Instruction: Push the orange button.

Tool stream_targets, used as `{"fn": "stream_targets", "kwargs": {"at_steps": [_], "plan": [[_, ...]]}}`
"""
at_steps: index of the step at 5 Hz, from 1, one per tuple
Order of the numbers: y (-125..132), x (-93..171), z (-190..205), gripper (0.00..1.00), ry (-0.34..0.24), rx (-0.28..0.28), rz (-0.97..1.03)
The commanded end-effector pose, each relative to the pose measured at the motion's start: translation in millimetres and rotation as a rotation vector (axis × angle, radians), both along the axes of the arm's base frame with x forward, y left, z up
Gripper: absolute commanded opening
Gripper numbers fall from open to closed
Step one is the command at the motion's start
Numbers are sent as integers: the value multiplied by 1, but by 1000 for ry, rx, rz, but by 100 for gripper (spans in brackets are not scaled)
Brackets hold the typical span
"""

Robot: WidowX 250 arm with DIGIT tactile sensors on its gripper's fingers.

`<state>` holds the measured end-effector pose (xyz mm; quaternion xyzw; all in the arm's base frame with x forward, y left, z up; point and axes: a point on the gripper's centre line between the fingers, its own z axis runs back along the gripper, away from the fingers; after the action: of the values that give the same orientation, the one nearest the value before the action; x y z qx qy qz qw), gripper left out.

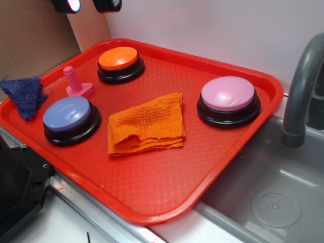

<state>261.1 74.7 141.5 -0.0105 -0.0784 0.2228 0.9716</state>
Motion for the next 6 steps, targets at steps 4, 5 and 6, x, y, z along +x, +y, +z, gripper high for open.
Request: {"fn": "stream_targets", "kwargs": {"at_steps": [4, 5, 6], "plan": [[32, 16, -65, 100, -21, 48, -33], [32, 18, -80, 100, -3, 25, -43], [30, 20, -87, 100, 17, 24, -61]]}}
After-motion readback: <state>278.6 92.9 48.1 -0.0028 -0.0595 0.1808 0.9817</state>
